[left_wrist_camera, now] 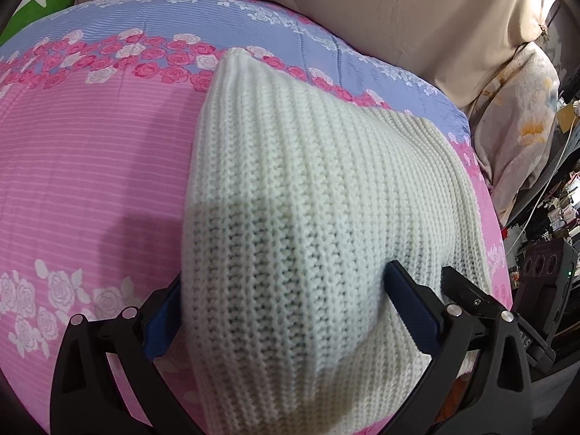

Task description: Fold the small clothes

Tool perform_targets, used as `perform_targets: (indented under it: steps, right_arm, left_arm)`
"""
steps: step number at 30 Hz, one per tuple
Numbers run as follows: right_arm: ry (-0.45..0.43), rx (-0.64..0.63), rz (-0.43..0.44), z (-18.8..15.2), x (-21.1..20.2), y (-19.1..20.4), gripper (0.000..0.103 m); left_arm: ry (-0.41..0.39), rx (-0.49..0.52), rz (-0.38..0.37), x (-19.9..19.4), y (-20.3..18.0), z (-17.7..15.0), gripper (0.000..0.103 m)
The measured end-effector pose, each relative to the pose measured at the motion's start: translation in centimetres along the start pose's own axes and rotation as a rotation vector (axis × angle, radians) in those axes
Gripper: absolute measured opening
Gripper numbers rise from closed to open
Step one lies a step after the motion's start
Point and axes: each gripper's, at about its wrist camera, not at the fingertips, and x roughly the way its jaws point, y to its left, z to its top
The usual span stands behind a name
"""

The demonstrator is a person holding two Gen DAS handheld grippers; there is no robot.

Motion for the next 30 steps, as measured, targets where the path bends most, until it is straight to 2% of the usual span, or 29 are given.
perform_targets:
  steps: [15, 17, 18, 20, 21, 22, 23, 25, 27, 30]
  right_arm:
    - [-0.008, -0.063, 0.003, 1.5, 1.4, 1.3, 0.087]
    - [-0.014, -0.062, 0.002, 1.6, 1.5, 1.2, 0.085]
    - [-0.015, -0.062, 0.003, 1.7, 1.5, 1.2, 0.080]
    - [-0.014, -0.056, 0.018, 1.8, 1.5, 1.1, 0.068]
    - [-0.019, -0.052, 0.025, 1.6, 1.2, 1.2, 0.058]
    - [-0.027, -0.050, 0.031, 1.5, 0.9, 1.3, 0.051]
    - [-0.038, -0.050, 0.027, 1.5, 0.4, 1.7, 0.048]
    - [-0.065, -0.047, 0.024, 1.4, -0.7, 2.6, 0.044]
    - [-0.105, -0.068, 0.029, 1.6, -2.2, 4.3, 0.043]
    - [-0.176, -0.120, 0.038, 2.1, -4.9, 7.3, 0.043]
  left_arm:
    - [-0.068, 0.076, 0.011, 1.2, -0.7, 0.4, 0.098]
    - [-0.078, 0.086, 0.006, 1.3, -0.7, 0.4, 0.098]
    - [-0.078, 0.087, 0.002, 1.3, -0.8, 0.4, 0.098]
    - [-0.072, 0.085, -0.018, 1.3, -0.6, 0.5, 0.098]
    - [-0.063, 0.083, -0.035, 1.2, -0.5, 0.6, 0.097]
    - [-0.055, 0.081, -0.056, 1.0, -0.5, 0.8, 0.090]
    - [-0.058, 0.086, -0.071, 0.4, -0.4, 0.9, 0.085]
    - [-0.076, 0.118, -0.091, -1.1, -0.8, 1.3, 0.062]
    - [-0.106, 0.157, -0.129, -3.1, -1.3, 1.8, 0.054]
    - [-0.156, 0.222, -0.194, -6.5, -2.3, 2.5, 0.053]
